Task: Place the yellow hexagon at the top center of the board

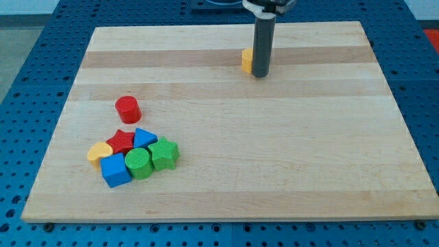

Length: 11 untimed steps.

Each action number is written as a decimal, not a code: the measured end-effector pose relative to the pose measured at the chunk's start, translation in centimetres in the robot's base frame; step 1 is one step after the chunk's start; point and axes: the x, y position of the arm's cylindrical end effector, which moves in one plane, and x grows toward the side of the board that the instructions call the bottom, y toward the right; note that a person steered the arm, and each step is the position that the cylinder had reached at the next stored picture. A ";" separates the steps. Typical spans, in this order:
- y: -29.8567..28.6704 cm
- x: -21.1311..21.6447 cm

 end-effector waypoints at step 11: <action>-14.2 -2.5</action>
